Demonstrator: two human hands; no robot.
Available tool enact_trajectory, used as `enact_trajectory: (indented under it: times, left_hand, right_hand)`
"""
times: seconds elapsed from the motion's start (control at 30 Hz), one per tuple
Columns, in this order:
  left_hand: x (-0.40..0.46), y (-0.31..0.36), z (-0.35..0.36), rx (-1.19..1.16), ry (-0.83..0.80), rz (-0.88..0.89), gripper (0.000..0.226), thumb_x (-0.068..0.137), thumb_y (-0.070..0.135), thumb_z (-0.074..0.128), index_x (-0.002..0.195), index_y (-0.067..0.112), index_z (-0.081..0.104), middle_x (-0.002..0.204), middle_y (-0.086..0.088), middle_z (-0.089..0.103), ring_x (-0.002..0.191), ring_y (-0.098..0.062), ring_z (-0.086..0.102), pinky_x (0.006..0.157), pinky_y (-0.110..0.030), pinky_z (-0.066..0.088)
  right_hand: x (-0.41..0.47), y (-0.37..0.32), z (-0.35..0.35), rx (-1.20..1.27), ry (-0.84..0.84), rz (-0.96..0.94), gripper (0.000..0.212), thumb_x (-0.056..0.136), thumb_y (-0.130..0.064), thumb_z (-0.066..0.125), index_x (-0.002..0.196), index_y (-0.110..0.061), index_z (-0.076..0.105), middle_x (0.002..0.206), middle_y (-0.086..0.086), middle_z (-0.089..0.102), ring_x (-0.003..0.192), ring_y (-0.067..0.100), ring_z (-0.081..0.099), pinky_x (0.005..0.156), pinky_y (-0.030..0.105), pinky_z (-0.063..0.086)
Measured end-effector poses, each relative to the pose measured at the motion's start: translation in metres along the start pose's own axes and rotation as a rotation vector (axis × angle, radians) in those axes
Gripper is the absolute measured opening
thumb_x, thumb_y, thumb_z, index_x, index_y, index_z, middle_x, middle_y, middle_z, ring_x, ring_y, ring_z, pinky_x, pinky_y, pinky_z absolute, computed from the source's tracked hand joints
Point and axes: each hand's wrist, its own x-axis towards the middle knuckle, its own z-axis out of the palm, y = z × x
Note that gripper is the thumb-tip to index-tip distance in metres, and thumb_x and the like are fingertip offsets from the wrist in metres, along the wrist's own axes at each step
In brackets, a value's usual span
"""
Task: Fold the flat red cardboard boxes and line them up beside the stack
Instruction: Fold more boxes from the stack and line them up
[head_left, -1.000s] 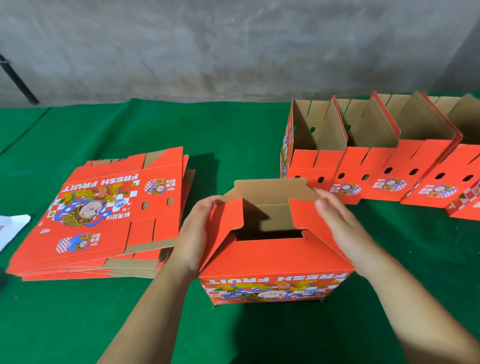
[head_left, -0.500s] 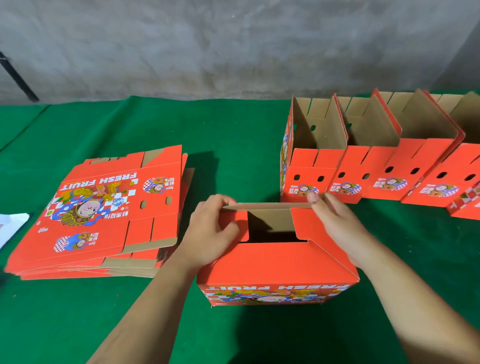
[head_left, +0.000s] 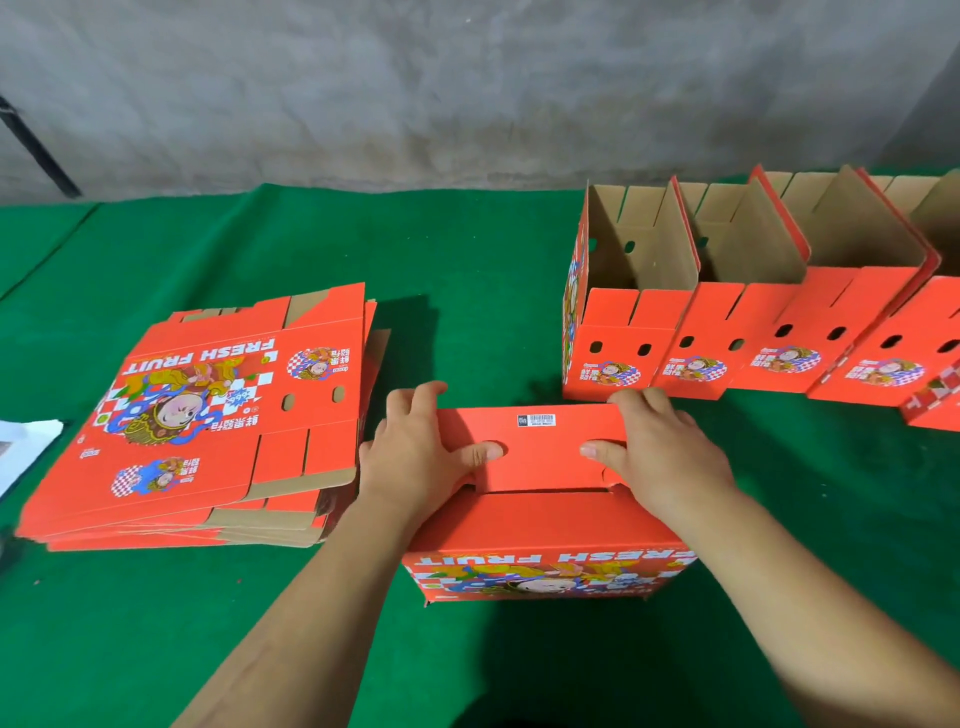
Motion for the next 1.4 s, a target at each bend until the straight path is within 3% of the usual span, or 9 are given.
enact_trajectory:
  times: [0.17,0.3,0.5,0.67,0.8,0.9,1.03,1.23,1.4]
  left_hand:
    - [-0.002,-0.011,-0.004,-0.923,-0.068,-0.356,0.058,0.096,0.064,0.060,0.143,0.030,0.058,0.142,-0.006,0.063,0.120,-0.018,0.065,0.105,-0.032,0.049]
    - [-0.019,-0.007,-0.006,-1.151,-0.427,-0.624,0.075,0.099,0.071,0.038,0.065,0.019,0.081,0.077,-0.013,0.077,0.063,-0.027,0.076,0.055,-0.031,0.061]
    - [-0.037,-0.003,-0.015,-1.405,-0.262,-0.406,0.029,0.082,0.053,0.059,0.084,0.034,0.081,0.085,-0.005,0.075,0.075,-0.024,0.075,0.070,-0.036,0.061]
    - [-0.034,0.005,-0.040,-1.277,-0.071,-0.043,0.057,0.110,0.005,0.039,0.165,0.015,0.027,0.166,-0.014,0.036,0.154,-0.031,0.034,0.122,-0.049,0.029]
    - [-0.026,-0.009,-0.042,-1.189,-0.154,0.001,0.055,0.111,0.021,0.045,0.165,0.023,0.029,0.167,-0.009,0.037,0.150,-0.024,0.040,0.115,-0.042,0.040]
    - [-0.023,-0.014,-0.046,-1.201,-0.298,-0.108,0.066,0.103,0.015,0.063,0.162,0.025,0.035,0.158,-0.012,0.049,0.107,0.003,0.068,0.071,-0.010,0.054]
    - [-0.032,-0.029,-0.045,-1.115,-0.428,-0.059,0.047,0.095,0.038,0.076,0.136,0.048,0.056,0.133,-0.009,0.072,0.111,-0.034,0.075,0.079,-0.045,0.064]
    - [-0.017,-0.055,-0.051,-1.064,-0.432,0.158,0.067,0.103,0.017,0.065,0.156,0.047,0.035,0.145,-0.007,0.065,0.124,-0.034,0.068,0.087,-0.048,0.062]
    - [0.001,-0.051,-0.047,-1.016,-0.151,0.169,0.060,0.102,0.013,0.066,0.151,0.040,0.044,0.134,-0.005,0.071,0.122,-0.036,0.069,0.093,-0.055,0.060]
  right_hand:
    - [0.006,0.007,-0.020,0.835,-0.128,0.184,0.082,0.086,-0.088,0.024,0.148,-0.041,0.048,0.146,-0.018,0.039,0.135,0.008,0.037,0.108,0.034,0.029]
    - [0.006,0.029,-0.024,1.177,-0.240,0.390,0.060,0.106,-0.058,0.034,0.150,-0.020,0.049,0.145,0.012,0.058,0.131,0.031,0.056,0.102,0.046,0.048]
    - [-0.010,0.037,-0.036,1.701,-0.159,0.489,0.050,0.090,-0.066,0.054,0.100,-0.021,0.076,0.098,0.008,0.073,0.074,0.026,0.073,0.073,0.041,0.057]
    - [-0.018,0.033,-0.032,1.705,-0.458,0.543,0.053,0.070,-0.069,0.073,0.084,-0.018,0.082,0.083,0.012,0.076,0.068,0.030,0.074,0.063,0.042,0.061]
    - [-0.022,0.036,-0.026,1.731,-0.480,0.467,0.048,0.064,-0.049,0.083,0.099,-0.016,0.083,0.105,0.015,0.077,0.083,0.032,0.076,0.069,0.043,0.061]
    - [-0.026,0.033,-0.022,1.695,-0.418,0.367,0.064,0.063,-0.043,0.080,0.121,-0.018,0.073,0.114,0.016,0.076,0.088,0.032,0.077,0.064,0.041,0.062]
    - [-0.034,0.028,-0.016,1.653,-0.338,0.238,0.066,0.069,-0.026,0.070,0.133,-0.032,0.055,0.124,0.015,0.072,0.096,0.036,0.076,0.065,0.050,0.062]
    - [-0.043,0.018,-0.006,1.707,-0.516,0.306,0.129,0.035,-0.049,0.102,0.149,-0.025,0.046,0.137,0.017,0.065,0.117,0.043,0.067,0.081,0.054,0.061]
    - [-0.040,-0.021,0.014,1.610,-0.112,0.120,0.126,0.059,-0.030,0.094,0.150,-0.060,0.012,0.139,-0.012,0.065,0.130,0.022,0.061,0.110,0.060,0.045]
